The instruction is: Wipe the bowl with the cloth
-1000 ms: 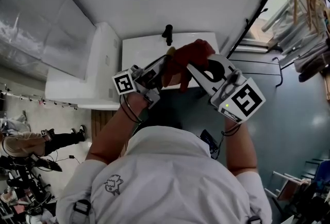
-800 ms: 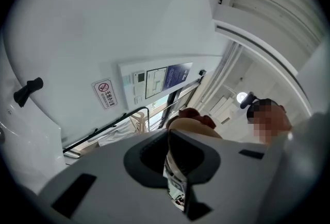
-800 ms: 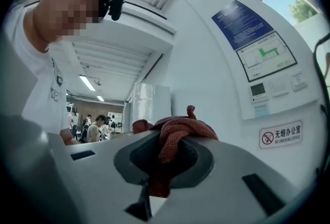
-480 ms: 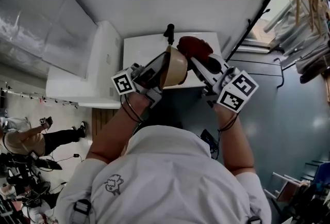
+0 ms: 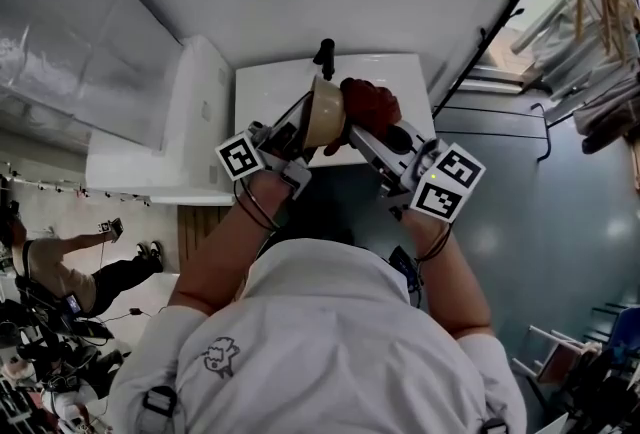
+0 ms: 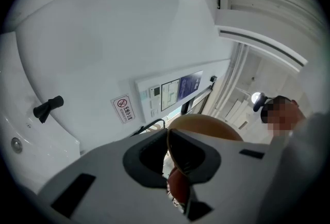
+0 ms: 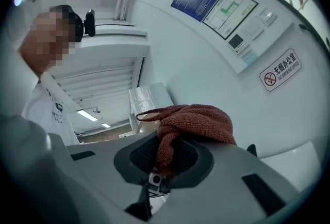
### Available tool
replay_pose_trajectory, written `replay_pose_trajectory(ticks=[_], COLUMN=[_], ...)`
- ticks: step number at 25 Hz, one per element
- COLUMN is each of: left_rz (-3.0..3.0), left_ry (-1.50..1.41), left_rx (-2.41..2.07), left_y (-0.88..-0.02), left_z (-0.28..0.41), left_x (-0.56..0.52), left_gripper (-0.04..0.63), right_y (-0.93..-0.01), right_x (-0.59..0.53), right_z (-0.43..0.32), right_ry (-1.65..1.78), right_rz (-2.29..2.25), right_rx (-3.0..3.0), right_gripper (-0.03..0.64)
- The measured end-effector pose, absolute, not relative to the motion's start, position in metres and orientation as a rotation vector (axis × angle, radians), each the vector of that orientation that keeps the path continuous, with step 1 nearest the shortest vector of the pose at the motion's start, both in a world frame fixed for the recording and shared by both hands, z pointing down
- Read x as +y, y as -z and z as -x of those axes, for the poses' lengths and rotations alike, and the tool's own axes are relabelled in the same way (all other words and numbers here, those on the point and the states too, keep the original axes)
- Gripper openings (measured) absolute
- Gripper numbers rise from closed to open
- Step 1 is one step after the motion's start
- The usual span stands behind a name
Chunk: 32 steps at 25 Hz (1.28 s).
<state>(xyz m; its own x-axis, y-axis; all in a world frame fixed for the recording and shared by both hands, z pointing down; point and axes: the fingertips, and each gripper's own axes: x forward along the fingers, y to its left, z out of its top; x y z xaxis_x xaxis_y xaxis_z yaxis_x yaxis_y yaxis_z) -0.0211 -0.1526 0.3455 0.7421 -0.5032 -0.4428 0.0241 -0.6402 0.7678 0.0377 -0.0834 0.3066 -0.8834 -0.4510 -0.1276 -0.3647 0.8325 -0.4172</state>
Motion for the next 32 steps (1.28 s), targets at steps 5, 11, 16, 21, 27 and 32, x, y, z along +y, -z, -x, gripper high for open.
replay_pose_trajectory(ticks=[5,11,16,21,27,32], left_rz=[-2.132,-2.132,-2.198,-2.287,-2.316,-2.361], left_ry=[0.771,0.717,0.586,0.385,0.154,0.012], left_rx=[-0.43,-0.553,-0.658,-0.791,-0.906,-0.927], left_y=[-0.366,-0.389,-0.408,-0.427,-0.467,-0.481], left_z=[0.029,0.069,0.09,0.101,0.124,0.136], left_x=[-0.165,-0.171,-0.169,-0.185,-0.205,-0.224], left_gripper=[0.031,0.023,0.023,0.023,0.023,0.023], right_y=[-0.323,-0.346,-0.364,-0.387,-0.425,-0.449], right_x=[-0.079,-0.087,-0.099,-0.124,-0.155,-0.174], right_z=[-0.034,-0.048,-0.054,-0.055,-0.041,-0.031], right_ry=[0.631,0.689,0.744,0.804,0.883,0.915], right_rz=[0.573,0.651,0.708,0.768,0.842,0.933], right_rx=[2.829,2.831,2.823,2.813,2.795,2.816], right_gripper=[0.051,0.051,0.051,0.051,0.051,0.051])
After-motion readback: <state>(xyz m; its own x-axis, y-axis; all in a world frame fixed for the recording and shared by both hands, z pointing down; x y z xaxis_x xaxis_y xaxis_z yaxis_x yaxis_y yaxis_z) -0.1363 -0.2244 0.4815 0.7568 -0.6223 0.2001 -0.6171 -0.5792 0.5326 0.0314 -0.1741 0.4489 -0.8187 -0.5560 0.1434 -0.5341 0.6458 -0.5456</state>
